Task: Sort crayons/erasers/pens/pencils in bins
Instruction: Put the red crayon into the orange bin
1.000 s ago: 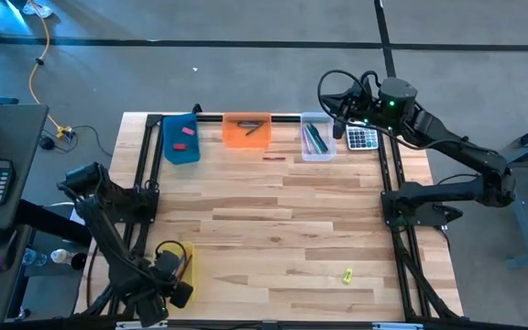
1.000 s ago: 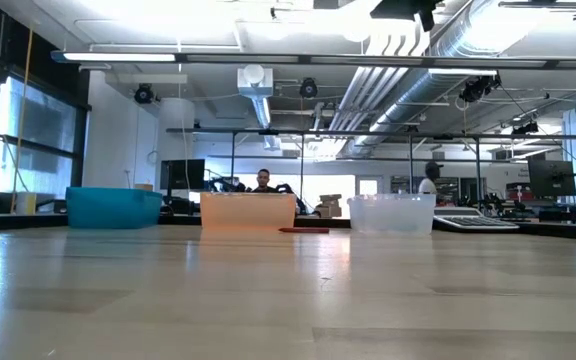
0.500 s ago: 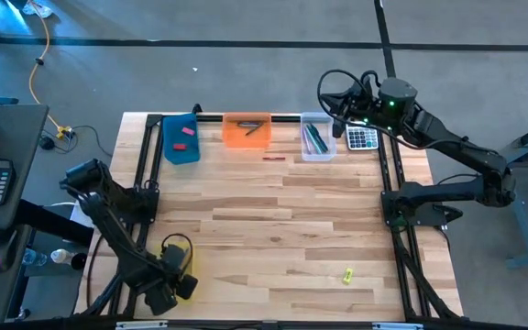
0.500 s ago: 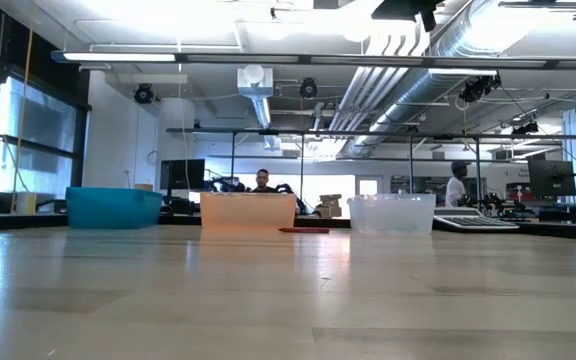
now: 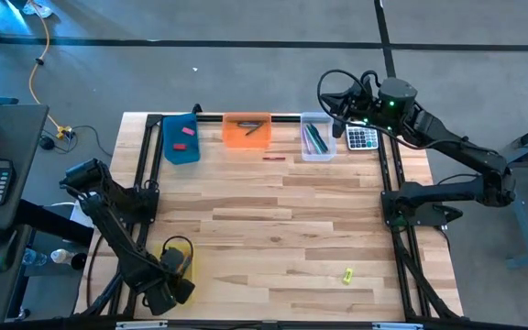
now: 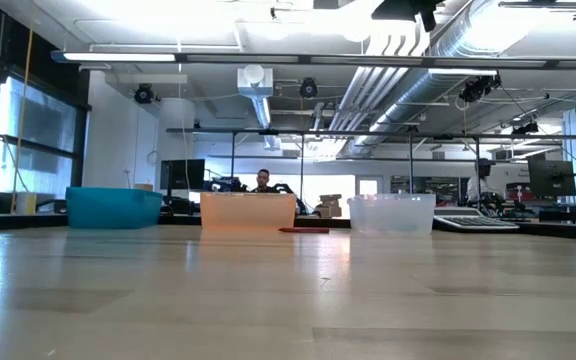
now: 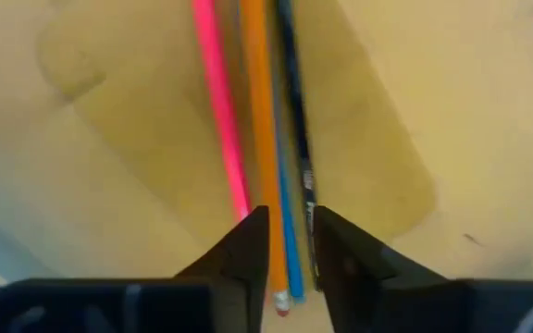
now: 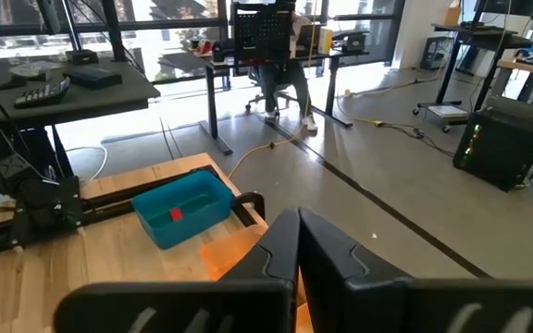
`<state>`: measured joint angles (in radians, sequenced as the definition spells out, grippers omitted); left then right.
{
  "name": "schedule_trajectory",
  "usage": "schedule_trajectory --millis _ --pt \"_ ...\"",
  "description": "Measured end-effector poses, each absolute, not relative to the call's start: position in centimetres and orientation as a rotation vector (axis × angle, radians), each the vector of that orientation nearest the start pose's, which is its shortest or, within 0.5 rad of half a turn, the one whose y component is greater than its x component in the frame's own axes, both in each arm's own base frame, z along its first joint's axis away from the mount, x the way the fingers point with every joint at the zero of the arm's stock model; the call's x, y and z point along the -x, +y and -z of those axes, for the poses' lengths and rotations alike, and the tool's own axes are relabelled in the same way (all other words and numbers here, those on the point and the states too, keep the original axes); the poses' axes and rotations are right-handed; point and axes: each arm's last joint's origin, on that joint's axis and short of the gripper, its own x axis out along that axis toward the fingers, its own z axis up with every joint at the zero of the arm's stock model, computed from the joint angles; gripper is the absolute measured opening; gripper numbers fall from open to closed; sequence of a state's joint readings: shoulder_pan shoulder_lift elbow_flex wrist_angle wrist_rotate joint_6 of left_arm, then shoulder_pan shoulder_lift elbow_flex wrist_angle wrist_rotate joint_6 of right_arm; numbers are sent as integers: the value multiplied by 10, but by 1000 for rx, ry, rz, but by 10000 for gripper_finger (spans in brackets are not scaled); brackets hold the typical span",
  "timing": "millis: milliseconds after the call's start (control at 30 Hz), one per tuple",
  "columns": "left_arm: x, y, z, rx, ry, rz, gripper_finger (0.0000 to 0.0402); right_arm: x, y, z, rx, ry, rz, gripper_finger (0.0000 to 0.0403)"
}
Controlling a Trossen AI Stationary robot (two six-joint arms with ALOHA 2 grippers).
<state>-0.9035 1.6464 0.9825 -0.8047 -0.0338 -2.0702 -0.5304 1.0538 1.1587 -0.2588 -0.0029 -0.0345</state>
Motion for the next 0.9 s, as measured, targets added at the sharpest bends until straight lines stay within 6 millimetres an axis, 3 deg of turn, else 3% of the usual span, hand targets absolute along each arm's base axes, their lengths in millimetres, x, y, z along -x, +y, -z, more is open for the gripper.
schedule_trajectory --millis 267,467,700,900 --pt "-169 -213 -184 991 1327 -769 129 -192 -112 -404 11 164 522 0" --pt "-161 -201 -213 998 1309 -651 146 -192 -112 -404 27 168 521 0" --pt "-148 -178 -257 991 1118 -431 129 -192 -112 -403 36 174 520 0" --pt "-150 -139 -289 925 913 -318 82 -191 -112 -398 17 223 516 0"
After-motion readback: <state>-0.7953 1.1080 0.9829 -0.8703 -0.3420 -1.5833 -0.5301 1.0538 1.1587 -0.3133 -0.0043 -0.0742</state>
